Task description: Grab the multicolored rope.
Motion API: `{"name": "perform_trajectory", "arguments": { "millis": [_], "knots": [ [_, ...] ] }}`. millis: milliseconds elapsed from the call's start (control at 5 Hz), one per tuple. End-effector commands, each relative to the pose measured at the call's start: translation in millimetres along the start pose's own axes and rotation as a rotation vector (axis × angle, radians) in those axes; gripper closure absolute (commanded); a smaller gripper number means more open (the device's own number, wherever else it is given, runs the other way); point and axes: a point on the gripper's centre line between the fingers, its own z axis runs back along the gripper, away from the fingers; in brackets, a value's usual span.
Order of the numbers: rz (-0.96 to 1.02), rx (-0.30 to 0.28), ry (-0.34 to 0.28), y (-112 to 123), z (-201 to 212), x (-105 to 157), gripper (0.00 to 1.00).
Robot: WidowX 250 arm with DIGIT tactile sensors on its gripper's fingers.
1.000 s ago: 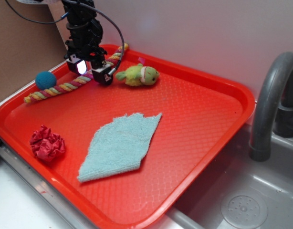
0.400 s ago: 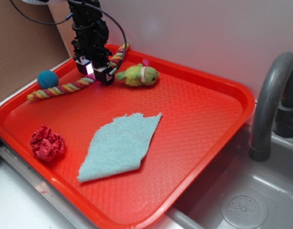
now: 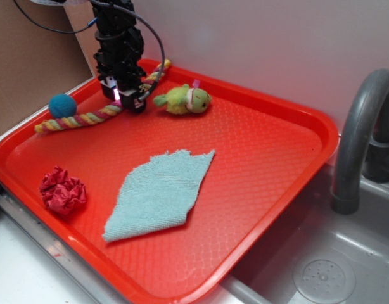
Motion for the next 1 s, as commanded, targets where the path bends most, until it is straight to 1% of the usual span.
{"name": "perform_trajectory", "arguments": {
  "millis": [0, 200, 400, 600, 800],
  "knots": [
    [0.106, -0.119, -0.146, 0.4, 122.6, -13.9, 1.0],
    [0.138, -0.149, -0.175, -0.9, 170.6, -42.7, 1.0],
    [0.158, -0.217, -0.179, 5.4, 212.2, -68.0, 1.0],
    [0.152, -0.275, -0.247, 19.4, 227.6, -82.4, 1.0],
    [0.099, -0.254, -0.23, 20.2, 226.2, -77.7, 1.0]
  ]
}}
